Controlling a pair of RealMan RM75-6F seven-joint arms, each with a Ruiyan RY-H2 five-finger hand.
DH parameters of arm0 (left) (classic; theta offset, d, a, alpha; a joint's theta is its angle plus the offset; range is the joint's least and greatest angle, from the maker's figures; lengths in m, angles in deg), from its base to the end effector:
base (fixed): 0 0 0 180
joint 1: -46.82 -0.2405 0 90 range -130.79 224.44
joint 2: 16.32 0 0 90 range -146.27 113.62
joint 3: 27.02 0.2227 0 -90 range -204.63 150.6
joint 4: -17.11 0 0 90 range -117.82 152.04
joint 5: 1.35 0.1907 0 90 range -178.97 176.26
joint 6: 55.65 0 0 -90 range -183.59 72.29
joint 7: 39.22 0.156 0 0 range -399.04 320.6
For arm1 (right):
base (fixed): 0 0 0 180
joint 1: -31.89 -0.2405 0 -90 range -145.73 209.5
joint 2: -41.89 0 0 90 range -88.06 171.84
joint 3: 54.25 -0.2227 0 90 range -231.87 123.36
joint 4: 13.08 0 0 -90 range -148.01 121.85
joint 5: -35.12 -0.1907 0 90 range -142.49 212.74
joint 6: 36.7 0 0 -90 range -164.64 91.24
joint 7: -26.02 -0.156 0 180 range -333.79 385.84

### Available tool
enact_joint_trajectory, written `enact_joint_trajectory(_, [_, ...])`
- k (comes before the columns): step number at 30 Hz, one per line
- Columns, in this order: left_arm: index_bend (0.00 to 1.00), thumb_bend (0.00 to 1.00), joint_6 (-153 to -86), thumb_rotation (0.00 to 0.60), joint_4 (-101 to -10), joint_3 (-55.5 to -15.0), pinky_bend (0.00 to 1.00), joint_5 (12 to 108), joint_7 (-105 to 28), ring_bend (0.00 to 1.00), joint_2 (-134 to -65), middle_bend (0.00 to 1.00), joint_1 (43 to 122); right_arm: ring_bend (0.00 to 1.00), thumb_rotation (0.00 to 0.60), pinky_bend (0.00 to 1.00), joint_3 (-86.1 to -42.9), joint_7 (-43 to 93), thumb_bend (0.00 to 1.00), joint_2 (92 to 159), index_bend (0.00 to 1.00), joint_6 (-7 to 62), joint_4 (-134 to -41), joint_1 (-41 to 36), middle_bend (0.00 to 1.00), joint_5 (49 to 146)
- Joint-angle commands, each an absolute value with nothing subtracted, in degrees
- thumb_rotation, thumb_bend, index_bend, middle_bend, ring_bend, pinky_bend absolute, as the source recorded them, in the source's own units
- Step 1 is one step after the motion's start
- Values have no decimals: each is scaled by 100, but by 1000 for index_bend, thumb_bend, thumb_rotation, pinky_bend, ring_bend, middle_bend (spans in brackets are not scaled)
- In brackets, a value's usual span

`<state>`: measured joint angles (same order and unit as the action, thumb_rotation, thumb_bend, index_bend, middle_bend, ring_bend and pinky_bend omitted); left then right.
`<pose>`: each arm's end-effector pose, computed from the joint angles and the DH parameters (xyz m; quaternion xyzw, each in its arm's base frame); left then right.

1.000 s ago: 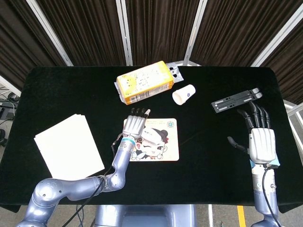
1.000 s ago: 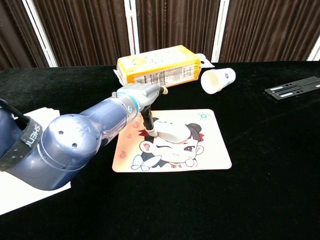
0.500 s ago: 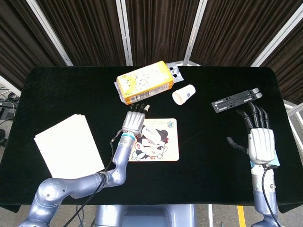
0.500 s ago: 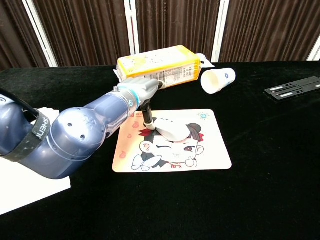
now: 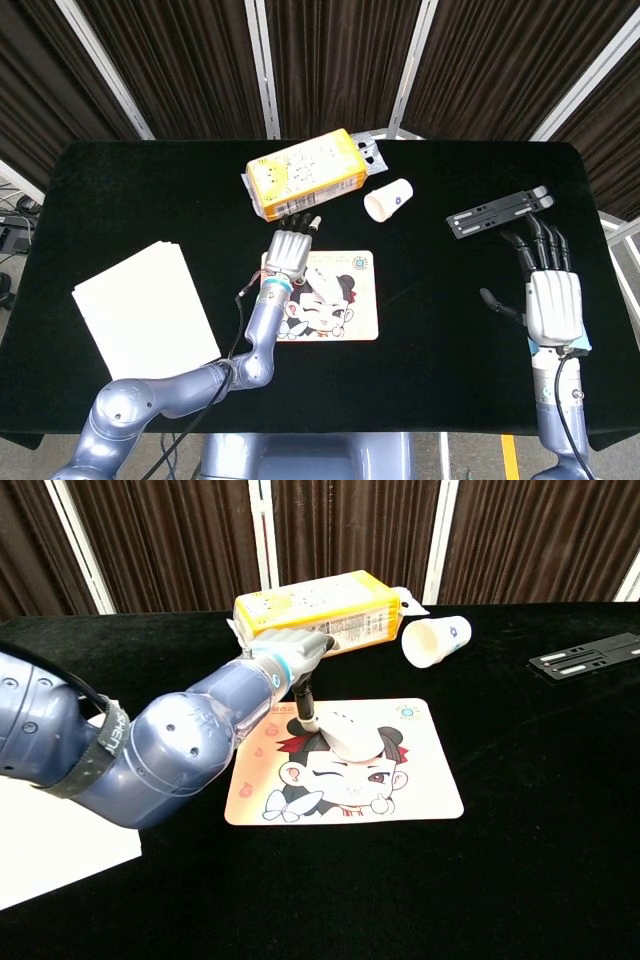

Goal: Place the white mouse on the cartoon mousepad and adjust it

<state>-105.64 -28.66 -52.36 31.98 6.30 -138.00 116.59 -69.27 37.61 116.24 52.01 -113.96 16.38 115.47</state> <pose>-0.0172 0.3901 -0.1035 -0.7284 -0.3693 -0.2960 0.4953 -0.1819 -0.2572 0.1540 0.5171 -0.3361 0.5334 0.5789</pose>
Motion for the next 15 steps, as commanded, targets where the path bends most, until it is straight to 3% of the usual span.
enact_joint_trajectory(1, [0,90,-10550,600,-2716,-5274,0,3278,573,0,-13883,0,11733,0,600,0,-6934,3754,146,11619,185,5202,-11406,1638,0,11548])
enact_joint_trajectory(15, [0,113,-10267,600,-1873,-5380,0,3640,261,0,-14282,0,12022,0,600,0,-7017,3685,146,11570,185,5229,-11442,1649,0,11487])
